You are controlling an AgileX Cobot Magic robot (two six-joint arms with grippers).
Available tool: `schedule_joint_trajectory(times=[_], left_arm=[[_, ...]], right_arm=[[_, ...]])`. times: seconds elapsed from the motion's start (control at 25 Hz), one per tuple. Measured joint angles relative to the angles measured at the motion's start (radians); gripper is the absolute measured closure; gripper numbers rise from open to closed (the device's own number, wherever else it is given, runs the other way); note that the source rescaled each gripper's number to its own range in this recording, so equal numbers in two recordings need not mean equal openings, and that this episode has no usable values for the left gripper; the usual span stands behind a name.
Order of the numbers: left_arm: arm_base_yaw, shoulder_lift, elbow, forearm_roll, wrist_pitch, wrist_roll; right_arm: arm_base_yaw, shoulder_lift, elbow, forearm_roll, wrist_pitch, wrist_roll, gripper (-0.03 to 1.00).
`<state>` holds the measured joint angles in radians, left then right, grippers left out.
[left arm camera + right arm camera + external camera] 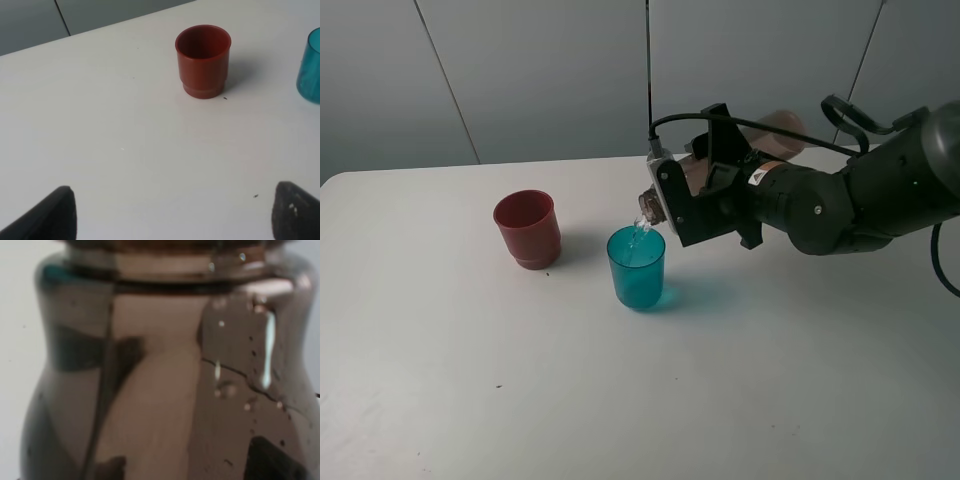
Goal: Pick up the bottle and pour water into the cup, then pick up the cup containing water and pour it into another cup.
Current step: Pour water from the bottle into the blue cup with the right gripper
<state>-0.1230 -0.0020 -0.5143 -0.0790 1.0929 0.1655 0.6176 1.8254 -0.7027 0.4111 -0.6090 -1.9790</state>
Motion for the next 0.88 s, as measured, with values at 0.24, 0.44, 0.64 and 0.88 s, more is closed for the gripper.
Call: schedule_joint_trajectory(times=[0.24, 0.44, 0.64, 0.88], left_arm=[[0.0, 0.0, 0.0, 0.0, 0.0, 0.0], [0.0, 0.0, 0.0, 0.0, 0.0, 0.0], [0.0, 0.0, 0.0, 0.0, 0.0, 0.0], [0.0, 0.0, 0.0, 0.0, 0.0, 0.0]], right_arm=[[0.0, 0.0, 0.0, 0.0, -0.006, -0.016, 0.97], [0.0, 0.0, 0.0, 0.0, -0.011, -0.055, 0.97], [0.0, 0.0, 0.0, 0.0, -0.015, -0.109, 0.97], [0.0, 0.0, 0.0, -0.002, -0.044, -0.109, 0.97]])
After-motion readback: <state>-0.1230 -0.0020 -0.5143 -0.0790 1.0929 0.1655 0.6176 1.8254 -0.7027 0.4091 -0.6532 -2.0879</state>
